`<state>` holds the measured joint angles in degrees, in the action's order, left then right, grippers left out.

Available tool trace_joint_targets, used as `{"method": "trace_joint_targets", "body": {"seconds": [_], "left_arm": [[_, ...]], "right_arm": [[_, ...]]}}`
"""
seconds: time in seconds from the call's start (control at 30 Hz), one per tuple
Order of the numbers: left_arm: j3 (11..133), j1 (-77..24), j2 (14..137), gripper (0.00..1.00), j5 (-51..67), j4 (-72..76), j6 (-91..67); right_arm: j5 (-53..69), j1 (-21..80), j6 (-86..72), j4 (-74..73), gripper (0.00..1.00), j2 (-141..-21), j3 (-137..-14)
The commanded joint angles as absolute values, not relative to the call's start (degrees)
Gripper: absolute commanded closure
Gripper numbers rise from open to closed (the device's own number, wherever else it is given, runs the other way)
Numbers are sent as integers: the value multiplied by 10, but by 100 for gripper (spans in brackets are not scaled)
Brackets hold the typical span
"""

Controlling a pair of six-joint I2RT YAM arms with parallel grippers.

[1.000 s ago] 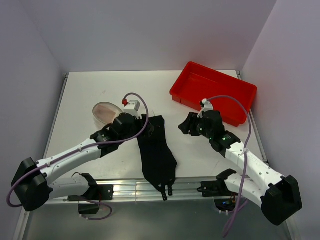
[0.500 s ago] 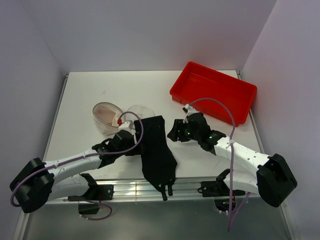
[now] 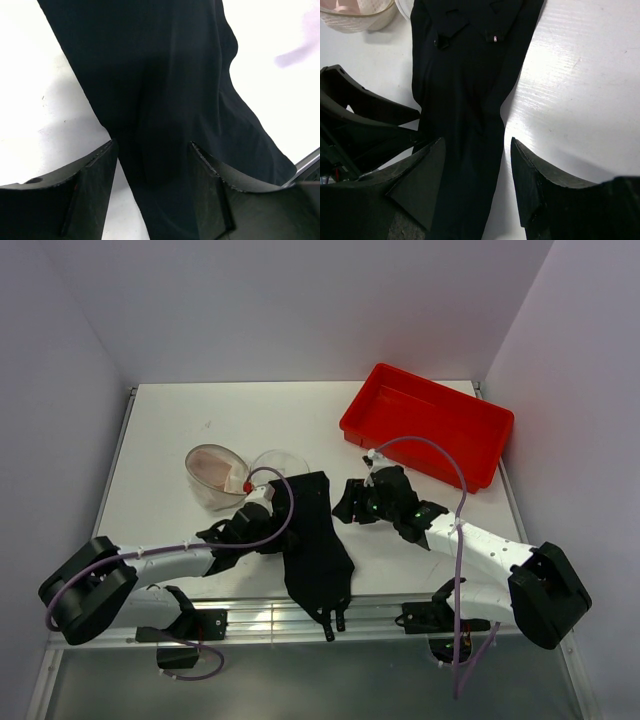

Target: Place the bra in the laundry bag and zip it closed

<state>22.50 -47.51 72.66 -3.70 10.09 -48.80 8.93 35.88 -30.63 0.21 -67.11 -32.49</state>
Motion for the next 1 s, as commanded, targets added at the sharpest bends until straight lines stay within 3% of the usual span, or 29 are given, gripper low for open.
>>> {"method": "trace_joint_targets", "body": {"seconds": [0.0,0.1,0.2,0.27,0.3,0.43,0.7,0.97], "left_arm": [[222,-476,734,37,-30,124,-496],[214,-477,732,40,-18,136,-494],[212,-478,731,53,-11,143,-491],[212,-477,732,68,-10,148,-490],[212,-477,733,80,-10,150,-489],[225,-480,729,100,-9,157,-481],[290,-499,709,100,-4,144,-445],[345,-503,628,100,15,79,-420]], "right_arm": [[78,363,-312,35,38,-672,-324],[79,363,-316,39,38,-671,-325],[74,363,-315,40,38,-674,-328],[68,363,-315,40,38,-673,-330],[66,362,-316,40,38,-674,-331],[53,363,-315,38,38,-664,-334],[-52,362,-321,52,37,-548,-304],[36,361,-256,30,16,-532,-333]]}}
